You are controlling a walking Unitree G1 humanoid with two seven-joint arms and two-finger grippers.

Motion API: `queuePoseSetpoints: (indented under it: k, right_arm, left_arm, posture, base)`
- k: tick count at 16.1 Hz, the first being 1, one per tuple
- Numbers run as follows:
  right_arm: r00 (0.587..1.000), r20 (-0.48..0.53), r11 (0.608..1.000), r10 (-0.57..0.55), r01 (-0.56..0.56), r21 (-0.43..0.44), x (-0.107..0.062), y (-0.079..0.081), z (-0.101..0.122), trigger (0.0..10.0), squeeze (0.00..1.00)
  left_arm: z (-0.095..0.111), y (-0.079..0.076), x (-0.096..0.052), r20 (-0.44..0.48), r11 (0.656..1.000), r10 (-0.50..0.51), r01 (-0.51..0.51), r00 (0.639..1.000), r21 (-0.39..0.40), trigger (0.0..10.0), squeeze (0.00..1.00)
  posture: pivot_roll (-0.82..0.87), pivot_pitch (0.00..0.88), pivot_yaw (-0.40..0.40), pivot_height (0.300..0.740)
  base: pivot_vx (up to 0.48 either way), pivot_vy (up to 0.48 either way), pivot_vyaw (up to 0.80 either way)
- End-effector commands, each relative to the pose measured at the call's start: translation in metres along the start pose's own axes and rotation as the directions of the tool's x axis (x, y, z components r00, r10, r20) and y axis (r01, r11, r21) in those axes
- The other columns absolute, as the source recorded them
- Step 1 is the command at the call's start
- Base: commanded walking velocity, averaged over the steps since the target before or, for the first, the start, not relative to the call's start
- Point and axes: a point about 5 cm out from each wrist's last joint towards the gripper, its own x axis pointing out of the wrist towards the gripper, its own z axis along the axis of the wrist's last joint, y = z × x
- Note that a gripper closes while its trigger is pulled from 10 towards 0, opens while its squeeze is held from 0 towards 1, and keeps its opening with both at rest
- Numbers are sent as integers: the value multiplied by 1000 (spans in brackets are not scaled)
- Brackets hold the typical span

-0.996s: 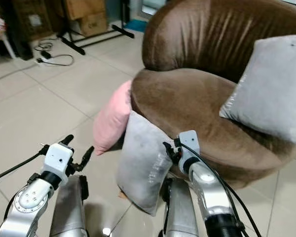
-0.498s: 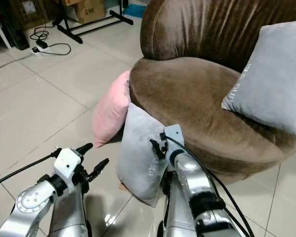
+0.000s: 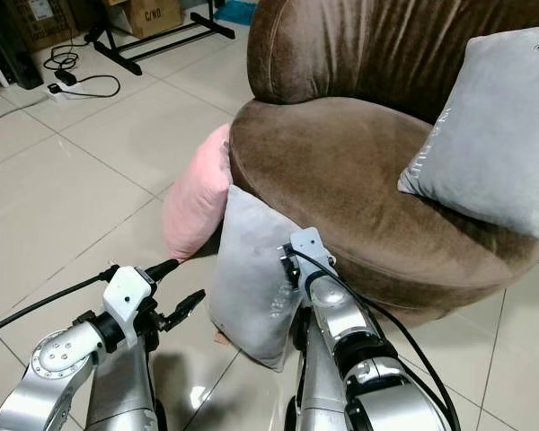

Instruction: Move the pillow to the sofa from floor

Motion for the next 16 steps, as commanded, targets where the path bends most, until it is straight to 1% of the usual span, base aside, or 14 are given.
queuePoseSetpoints:
  k: [1, 4, 5, 16]
  right_arm:
    - [1000, -9, 999, -28, 27, -43, 1, -5, -3, 0, 0]
    - [1000, -9, 993, -23, 21, -115, 2, -1, -4, 0, 0]
    - [1000, -9, 993, -19, 18, -121, 2, 0, -4, 0, 0]
    - [1000, 3, 993, 6, -5, -116, 4, 6, -3, 0, 0]
  left_arm:
    - [-4, -3, 0, -19, 1000, -20, 20, 1000, -21, 10000, 0]
    - [-4, -4, 1, -19, 999, -30, 30, 999, -24, 10000, 0]
    - [-4, -4, 1, -20, 999, -32, 32, 999, -25, 10000, 0]
    - [-4, -2, 3, -29, 999, -42, 42, 999, -21, 10000, 0]
  posture:
    - [44, 124, -61, 467]
    - [45, 122, -63, 467]
    - [45, 122, -64, 467]
    - [47, 111, -61, 467]
  base:
    - [0, 0, 0]
    - [0, 0, 0]
    - [0, 0, 0]
    - [0, 0, 0]
